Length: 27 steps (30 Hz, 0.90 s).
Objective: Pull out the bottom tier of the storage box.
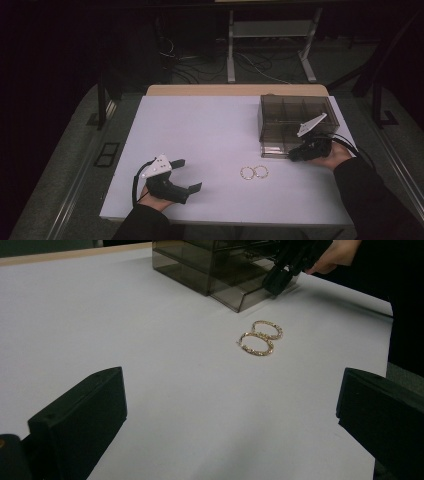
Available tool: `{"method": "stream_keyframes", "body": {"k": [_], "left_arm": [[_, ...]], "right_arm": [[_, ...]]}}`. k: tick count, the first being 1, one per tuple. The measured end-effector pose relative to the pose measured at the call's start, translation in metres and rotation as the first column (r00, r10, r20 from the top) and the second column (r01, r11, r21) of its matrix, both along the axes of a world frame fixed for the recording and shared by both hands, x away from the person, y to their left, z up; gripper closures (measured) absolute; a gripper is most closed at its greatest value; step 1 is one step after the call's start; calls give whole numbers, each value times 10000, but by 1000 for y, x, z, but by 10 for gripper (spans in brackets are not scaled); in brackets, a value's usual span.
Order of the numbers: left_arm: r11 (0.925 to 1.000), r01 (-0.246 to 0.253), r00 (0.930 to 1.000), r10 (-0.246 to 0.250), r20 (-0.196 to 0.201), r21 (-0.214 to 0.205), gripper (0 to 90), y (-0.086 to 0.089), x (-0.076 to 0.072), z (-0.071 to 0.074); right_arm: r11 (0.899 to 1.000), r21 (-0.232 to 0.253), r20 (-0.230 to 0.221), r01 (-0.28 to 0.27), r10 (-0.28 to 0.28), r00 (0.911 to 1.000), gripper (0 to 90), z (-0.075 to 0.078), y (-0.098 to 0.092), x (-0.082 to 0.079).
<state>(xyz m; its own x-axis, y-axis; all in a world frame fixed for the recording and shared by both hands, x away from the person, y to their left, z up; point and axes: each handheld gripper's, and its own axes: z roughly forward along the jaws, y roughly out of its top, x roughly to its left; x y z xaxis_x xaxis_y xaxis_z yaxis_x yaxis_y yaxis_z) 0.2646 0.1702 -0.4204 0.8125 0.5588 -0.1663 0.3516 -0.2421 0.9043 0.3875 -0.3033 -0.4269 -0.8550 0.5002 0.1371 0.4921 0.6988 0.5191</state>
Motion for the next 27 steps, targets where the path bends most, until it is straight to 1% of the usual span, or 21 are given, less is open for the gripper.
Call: {"method": "stream_keyframes", "body": {"k": [19, 22, 27], "left_arm": [[10000, -5, 10000, 5, 14, 30, 0, 0, 0, 0], [10000, -21, 10000, 21, 8, 13, 0, 0, 0, 0], [10000, -7, 10000, 7, 14, 35, 0, 0, 0, 0]], "right_arm": [[9997, 236, -173, -8, 12, 9998, 745, -1, -2, -9], [9997, 234, -150, -45, 48, 9999, 744, -2, -3, -10], [9997, 223, -238, -95, 101, 9997, 745, -1, -3, -12]]}}
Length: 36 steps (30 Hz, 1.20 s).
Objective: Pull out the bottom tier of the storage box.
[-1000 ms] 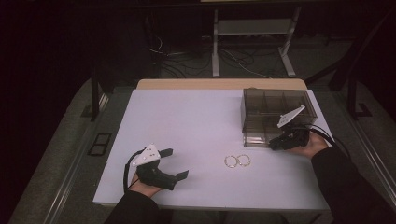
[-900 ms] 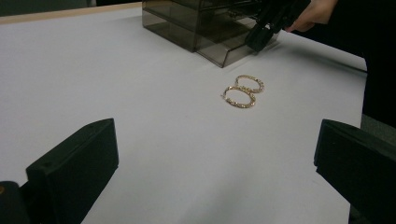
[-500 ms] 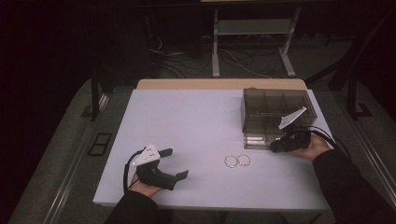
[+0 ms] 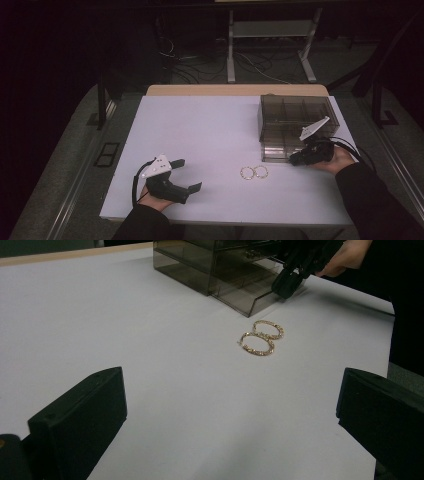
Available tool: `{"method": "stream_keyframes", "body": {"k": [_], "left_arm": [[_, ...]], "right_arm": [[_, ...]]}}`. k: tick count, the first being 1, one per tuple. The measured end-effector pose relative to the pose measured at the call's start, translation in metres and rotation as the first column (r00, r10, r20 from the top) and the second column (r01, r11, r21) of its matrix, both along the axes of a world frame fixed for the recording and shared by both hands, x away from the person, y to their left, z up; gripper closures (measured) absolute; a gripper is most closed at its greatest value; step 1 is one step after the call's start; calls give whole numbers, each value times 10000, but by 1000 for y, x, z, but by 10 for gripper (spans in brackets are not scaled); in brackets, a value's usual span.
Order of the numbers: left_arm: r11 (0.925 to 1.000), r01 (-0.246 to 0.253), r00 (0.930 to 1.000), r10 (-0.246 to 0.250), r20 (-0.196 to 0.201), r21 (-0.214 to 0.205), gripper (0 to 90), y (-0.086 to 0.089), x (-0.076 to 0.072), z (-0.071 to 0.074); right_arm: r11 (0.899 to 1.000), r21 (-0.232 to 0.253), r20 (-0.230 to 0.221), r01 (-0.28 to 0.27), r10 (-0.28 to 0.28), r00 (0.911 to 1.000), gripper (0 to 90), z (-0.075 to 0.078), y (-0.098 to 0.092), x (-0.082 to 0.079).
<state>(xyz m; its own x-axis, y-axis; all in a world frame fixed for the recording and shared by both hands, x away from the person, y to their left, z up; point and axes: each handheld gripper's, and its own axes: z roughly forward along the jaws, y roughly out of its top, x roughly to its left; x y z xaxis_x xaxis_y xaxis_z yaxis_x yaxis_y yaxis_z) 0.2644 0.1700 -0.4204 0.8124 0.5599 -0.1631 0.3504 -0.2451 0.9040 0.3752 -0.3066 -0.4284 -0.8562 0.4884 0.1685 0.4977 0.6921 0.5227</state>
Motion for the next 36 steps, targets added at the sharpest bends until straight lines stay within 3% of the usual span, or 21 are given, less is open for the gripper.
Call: {"method": "stream_keyframes", "body": {"k": [20, 28, 36], "left_arm": [[10000, -14, 10000, 14, 10, -12, 0, 0, 0, 0], [10000, 4, 10000, -4, 20, -13, 0, 0, 0, 1], [10000, 63, 10000, -63, 23, -76, 0, 0, -2, 1]], "right_arm": [[10000, 59, -86, 65, -64, 9999, 740, 0, 0, -4], [9989, 239, 64, 398, -400, 9992, 644, 3, -7, -7], [9970, 438, 319, 643, -657, 9973, 579, 14, -8, -12]]}}
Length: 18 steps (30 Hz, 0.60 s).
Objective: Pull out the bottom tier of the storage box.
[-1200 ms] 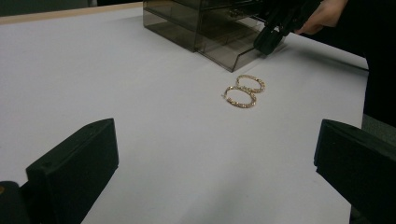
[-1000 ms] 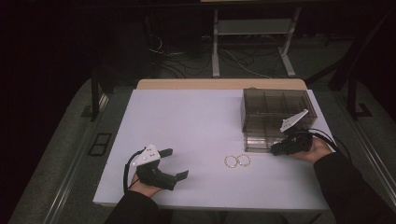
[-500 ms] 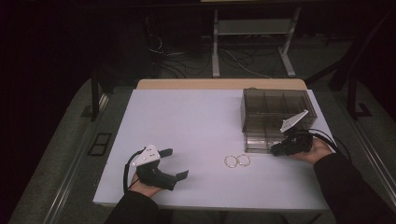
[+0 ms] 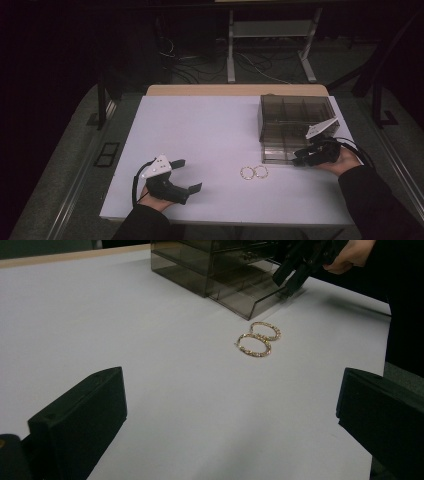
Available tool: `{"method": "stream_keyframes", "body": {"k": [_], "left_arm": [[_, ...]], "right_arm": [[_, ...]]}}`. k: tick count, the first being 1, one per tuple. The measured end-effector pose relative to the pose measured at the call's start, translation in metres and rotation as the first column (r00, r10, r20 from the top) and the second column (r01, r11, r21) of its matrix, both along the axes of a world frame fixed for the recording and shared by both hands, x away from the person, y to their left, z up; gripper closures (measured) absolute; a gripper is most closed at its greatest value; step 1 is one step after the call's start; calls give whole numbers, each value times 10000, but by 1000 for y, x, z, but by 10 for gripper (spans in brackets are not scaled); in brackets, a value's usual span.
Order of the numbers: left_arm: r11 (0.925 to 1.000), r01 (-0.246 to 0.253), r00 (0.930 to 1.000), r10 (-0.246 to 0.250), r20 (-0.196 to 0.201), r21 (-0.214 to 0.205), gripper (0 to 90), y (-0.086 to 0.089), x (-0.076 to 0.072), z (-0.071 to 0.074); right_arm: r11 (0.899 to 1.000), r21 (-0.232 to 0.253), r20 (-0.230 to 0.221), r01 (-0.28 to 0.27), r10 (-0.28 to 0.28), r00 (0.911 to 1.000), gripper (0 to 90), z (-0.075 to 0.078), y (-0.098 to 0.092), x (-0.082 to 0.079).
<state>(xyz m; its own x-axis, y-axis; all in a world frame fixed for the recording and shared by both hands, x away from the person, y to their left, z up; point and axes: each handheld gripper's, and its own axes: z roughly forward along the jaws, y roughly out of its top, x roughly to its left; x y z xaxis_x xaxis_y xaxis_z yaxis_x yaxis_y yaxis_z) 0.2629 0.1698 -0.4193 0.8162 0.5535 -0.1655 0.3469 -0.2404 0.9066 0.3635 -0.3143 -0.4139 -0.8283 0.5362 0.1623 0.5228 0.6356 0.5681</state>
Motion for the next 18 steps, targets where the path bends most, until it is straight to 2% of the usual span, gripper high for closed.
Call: {"method": "stream_keyframes", "body": {"k": [9, 18], "left_arm": [[9999, 21, 10000, -20, 26, -108, 0, 1, -2, 1], [9998, -15, 10000, 15, 19, -182, 0, 1, -2, 2]], "right_arm": [[9993, 243, 163, 286, -290, 9994, 497, 15, 3, -11], [9965, 659, 148, 509, -519, 9985, 319, 32, 10, -21]]}}
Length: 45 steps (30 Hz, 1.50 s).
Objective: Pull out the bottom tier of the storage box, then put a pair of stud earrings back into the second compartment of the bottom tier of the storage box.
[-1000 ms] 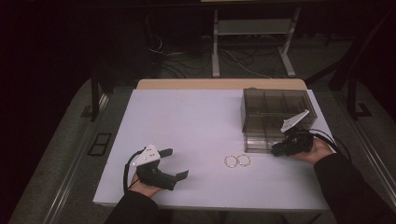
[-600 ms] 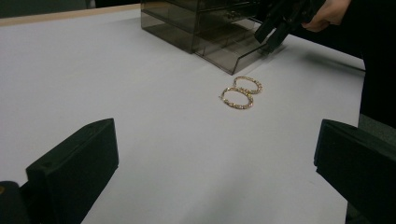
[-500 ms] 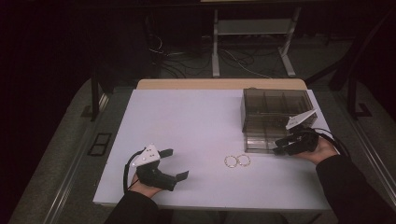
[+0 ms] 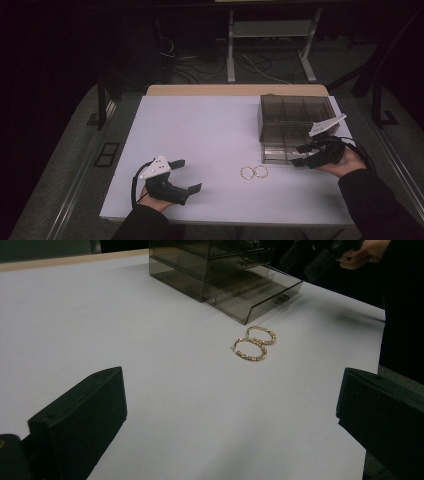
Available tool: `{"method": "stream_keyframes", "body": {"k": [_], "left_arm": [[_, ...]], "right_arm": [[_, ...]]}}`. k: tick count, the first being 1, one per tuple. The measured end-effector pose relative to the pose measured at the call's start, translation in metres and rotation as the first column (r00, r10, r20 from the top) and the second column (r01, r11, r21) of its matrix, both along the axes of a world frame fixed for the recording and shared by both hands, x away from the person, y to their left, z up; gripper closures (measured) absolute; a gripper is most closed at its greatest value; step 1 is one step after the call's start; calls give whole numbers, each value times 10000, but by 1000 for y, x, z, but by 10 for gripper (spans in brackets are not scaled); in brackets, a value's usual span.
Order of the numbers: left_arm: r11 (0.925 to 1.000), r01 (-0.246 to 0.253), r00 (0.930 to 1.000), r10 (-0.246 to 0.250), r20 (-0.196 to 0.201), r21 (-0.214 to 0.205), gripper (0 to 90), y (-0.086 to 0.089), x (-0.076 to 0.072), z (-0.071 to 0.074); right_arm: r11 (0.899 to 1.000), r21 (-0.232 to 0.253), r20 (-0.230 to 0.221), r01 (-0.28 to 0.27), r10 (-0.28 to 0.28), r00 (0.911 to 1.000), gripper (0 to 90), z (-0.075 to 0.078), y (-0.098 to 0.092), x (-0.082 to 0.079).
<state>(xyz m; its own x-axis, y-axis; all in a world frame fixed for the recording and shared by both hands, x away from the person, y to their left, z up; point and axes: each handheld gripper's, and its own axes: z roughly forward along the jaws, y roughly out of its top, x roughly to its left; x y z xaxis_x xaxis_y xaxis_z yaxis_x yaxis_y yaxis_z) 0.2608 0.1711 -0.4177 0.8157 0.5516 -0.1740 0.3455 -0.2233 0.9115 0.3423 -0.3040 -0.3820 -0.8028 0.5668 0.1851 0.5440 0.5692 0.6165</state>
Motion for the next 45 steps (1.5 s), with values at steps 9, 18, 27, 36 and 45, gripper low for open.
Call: {"method": "stream_keyframes", "body": {"k": [9, 18, 27, 36, 45], "left_arm": [[10000, -27, 10000, 27, 47, -6, 0, 0, 0, 1], [10000, -32, 10000, 32, 29, -8, 0, 0, 0, 0], [10000, 5, 10000, -5, 45, -14, 0, 0, 0, 0], [10000, 31, 10000, -31, 59, -3, 0, 0, 0, 0], [10000, 9, 10000, -8, 82, -29, 0, 0, -1, 1]], "right_arm": [[9999, 145, 256, 61, -65, 9997, 194, 13, 15, -10], [9986, 438, 499, -303, 281, 9984, 115, 22, 36, -19], [9942, 685, 533, -825, 789, 9955, 115, 27, 60, -24], [9912, 821, 492, -1039, 1001, 9938, 115, 22, 73, -23], [9867, 1100, 416, -1197, 1158, 9924, 115, 16, 84, -21]]}}
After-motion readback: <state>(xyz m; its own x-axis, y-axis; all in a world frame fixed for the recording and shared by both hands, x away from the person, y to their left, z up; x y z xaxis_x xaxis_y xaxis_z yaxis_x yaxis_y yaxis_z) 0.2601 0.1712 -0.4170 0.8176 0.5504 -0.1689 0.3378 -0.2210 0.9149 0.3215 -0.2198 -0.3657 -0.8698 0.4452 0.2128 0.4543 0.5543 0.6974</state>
